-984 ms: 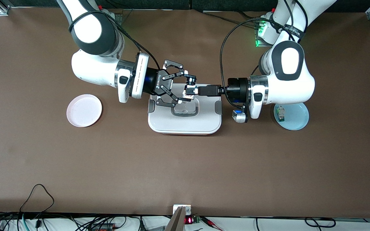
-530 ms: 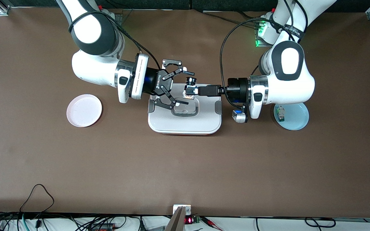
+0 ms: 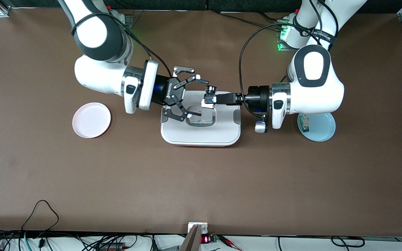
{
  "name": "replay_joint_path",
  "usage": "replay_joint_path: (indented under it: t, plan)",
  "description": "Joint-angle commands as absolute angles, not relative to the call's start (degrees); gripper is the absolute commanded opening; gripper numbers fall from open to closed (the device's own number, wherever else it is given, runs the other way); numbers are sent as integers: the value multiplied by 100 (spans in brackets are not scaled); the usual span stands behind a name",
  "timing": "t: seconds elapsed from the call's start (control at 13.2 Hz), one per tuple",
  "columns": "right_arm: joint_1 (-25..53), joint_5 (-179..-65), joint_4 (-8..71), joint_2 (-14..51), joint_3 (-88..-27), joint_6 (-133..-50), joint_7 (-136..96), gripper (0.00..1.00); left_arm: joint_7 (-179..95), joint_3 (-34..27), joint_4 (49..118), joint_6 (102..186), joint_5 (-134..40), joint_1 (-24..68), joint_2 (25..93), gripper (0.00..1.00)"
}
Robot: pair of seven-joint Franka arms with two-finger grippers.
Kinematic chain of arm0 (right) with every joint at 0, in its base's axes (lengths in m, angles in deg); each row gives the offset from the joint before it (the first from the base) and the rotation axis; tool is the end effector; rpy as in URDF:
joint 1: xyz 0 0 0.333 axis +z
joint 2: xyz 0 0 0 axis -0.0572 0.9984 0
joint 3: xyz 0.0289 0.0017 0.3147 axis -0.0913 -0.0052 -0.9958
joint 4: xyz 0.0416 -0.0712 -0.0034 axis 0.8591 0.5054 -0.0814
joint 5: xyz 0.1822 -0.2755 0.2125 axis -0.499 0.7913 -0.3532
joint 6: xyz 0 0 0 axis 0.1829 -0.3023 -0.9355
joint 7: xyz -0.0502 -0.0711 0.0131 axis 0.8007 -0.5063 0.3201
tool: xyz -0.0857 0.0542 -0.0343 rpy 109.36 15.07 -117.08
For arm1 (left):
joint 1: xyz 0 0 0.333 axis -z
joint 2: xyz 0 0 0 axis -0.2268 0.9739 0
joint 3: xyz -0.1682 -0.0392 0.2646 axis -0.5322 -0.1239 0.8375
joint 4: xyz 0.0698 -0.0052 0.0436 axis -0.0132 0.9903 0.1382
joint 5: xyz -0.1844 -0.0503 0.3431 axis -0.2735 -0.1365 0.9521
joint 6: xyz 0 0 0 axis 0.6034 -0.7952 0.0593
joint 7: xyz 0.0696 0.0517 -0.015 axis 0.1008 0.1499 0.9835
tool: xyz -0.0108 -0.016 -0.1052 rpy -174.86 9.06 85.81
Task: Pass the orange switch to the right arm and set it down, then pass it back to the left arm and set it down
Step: 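Close the left gripper on the switch held by the right gripper, then open the right gripper and withdraw while the left gripper carries the switch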
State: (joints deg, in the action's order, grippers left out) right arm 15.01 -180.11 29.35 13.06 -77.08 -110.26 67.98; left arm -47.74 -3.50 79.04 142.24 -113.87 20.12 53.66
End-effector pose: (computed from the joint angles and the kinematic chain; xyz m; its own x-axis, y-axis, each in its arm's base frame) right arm 0.5809 0.3648 0.4740 0.3777 0.0960 0.9209 0.9084 -0.2308 -0.3486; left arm 0.5967 -0.3159 0.4558 0.9392 -0.0073 -0.3432 0.3252 -0.3016 0.8963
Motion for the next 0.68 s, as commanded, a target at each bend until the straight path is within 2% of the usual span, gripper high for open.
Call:
replay_joint_path:
  t: [0.0, 0.15, 0.38, 0.61]
  plan:
    - [1010, -17487, 3158, 1163, -7776, -10572, 6772, 100, -4789, -355, 7978, 13799, -10420, 1944, 5202, 4]
    - [562, -16838, 3273, 1128, -7768, -10140, 6754, 100, -4859, -355, 7864, 13351, -9104, 1917, 5202, 4]
    - [-10, -15643, 3282, 1128, -7768, -10042, 6519, 100, -5682, -346, 7828, 12745, -7758, 1847, 5237, 4]
    - [-441, -14719, 3466, 909, -7759, -9788, 5300, 100, -6579, -355, 7811, 11919, -6219, 1610, 5185, 3]
